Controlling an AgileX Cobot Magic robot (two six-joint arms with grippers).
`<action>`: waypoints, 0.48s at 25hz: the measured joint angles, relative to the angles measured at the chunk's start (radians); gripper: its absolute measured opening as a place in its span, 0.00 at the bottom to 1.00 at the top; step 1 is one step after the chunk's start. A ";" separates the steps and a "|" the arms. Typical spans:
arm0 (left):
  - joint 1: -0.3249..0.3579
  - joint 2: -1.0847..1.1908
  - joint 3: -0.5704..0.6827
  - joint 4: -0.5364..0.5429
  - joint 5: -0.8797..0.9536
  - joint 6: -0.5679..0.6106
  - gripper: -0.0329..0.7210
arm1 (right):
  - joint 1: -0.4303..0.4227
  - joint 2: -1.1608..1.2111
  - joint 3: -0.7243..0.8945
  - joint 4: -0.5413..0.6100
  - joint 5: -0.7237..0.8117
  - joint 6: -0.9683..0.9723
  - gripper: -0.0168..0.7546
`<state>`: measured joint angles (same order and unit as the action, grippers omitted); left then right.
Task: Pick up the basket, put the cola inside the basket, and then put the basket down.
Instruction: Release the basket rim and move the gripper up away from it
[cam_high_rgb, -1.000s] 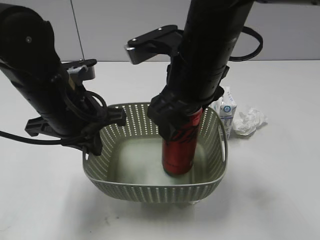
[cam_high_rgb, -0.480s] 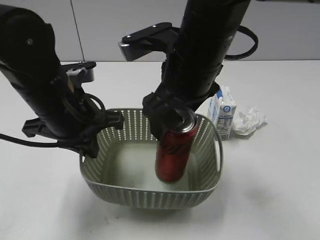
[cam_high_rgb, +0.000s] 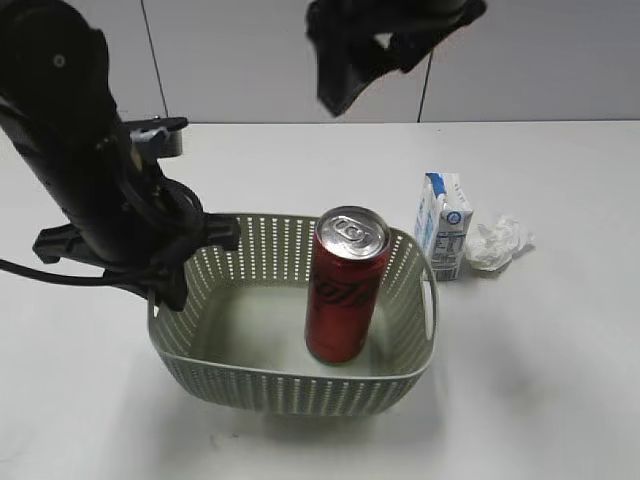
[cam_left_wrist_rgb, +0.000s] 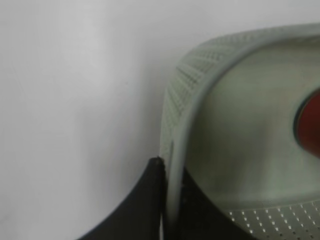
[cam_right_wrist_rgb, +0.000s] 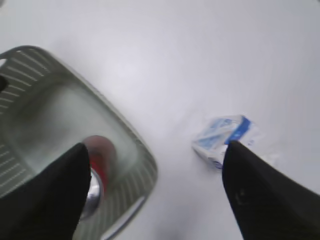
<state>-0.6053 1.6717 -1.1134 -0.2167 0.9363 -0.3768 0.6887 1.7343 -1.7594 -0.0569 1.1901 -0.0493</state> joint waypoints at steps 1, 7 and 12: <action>0.005 0.000 -0.013 0.001 0.022 0.004 0.04 | -0.027 -0.017 0.000 -0.007 0.002 -0.001 0.84; 0.047 0.000 -0.114 -0.004 0.103 0.028 0.04 | -0.248 -0.141 0.075 -0.014 0.005 -0.014 0.80; 0.135 0.010 -0.184 -0.054 0.117 0.073 0.04 | -0.456 -0.265 0.238 0.040 0.007 -0.056 0.79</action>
<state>-0.4707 1.6813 -1.2970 -0.2709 1.0529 -0.3040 0.2329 1.4693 -1.5217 -0.0168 1.1969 -0.1050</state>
